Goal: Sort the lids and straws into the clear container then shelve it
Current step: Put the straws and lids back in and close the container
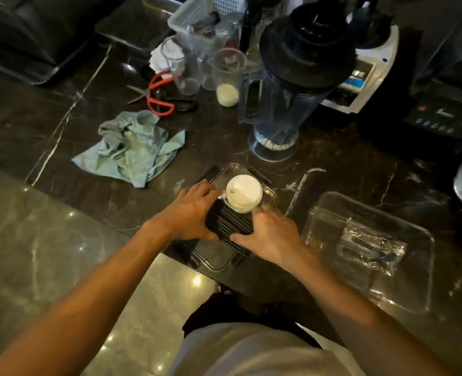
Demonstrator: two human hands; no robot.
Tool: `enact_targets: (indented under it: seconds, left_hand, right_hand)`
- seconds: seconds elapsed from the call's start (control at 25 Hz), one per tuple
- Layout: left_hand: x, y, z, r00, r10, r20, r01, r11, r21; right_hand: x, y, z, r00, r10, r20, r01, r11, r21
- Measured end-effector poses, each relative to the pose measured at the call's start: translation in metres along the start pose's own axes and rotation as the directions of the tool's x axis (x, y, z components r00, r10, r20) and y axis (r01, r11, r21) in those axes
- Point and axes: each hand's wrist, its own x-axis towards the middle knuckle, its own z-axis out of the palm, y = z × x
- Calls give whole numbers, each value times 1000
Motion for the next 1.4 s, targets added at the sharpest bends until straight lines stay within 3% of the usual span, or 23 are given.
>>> enact_targets:
  seconds: [0.16,0.36,0.84,1.16,1.4]
  left_hand:
    - [1,-17,15,998,11,57,-17,996,92]
    - [7,-26,17,996,84,-2,-83,989,124]
    - [25,-12,12,998,38,41,-46,974,220]
    - [16,-4,0,995,73,-67,-61,984,166]
    - [22,58,-31,978,197,-72,-176,957,232]
  right_hand:
    - [1,-14,32,999,28,31,-24,990,-142]
    - [10,-25,55,998,62,8,-58,966,-252]
    - [25,-31,62,986,118,-117,-137,975,-173]
    - [4,-28,32,984,40,-175,-61,991,-115]
    - [-25,23,-29,983,-92,-161,69,987,-143]
